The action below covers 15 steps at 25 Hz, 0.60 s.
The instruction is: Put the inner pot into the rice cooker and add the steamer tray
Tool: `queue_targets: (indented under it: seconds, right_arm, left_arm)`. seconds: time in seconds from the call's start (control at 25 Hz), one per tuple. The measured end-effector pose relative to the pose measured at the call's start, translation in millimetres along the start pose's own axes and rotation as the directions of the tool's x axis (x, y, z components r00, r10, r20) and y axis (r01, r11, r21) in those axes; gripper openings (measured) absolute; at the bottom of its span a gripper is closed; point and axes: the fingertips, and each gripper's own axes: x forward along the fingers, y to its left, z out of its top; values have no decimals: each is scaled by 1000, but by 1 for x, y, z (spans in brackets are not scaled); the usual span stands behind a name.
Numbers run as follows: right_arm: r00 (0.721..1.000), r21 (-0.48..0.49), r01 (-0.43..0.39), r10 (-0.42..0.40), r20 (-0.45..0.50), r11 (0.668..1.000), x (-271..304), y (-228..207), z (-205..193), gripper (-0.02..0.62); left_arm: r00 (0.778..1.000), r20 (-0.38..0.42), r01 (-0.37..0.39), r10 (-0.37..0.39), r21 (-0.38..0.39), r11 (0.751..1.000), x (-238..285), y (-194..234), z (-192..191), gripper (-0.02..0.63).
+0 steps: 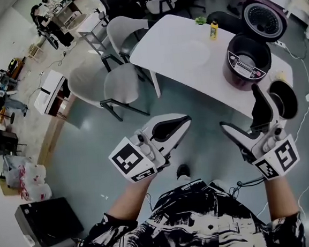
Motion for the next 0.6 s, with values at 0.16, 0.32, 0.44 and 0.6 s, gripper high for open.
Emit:
queue_targets:
  seconds: [0.16, 0.32, 0.44, 0.6]
  right_arm:
    - [996, -1, 81, -81, -20, 997, 6, -19, -9, 508]
    - [988, -6, 154, -154, -32, 988, 0, -53, -18, 508]
    - [981, -8, 191, -191, -25, 982, -8, -86, -20, 508]
    - [974, -4, 227, -227, 1, 974, -15, -137, -18, 508]
  left_arm:
    - [995, -4, 96, -96, -8, 995, 29, 30, 3, 5]
    - [985, -18, 174, -174, -12, 985, 73, 49, 0, 5]
    - [978, -28, 207, -207, -13, 978, 110, 58, -1, 5]
    - [967, -52, 249, -248, 3, 969, 163, 70, -1, 5]
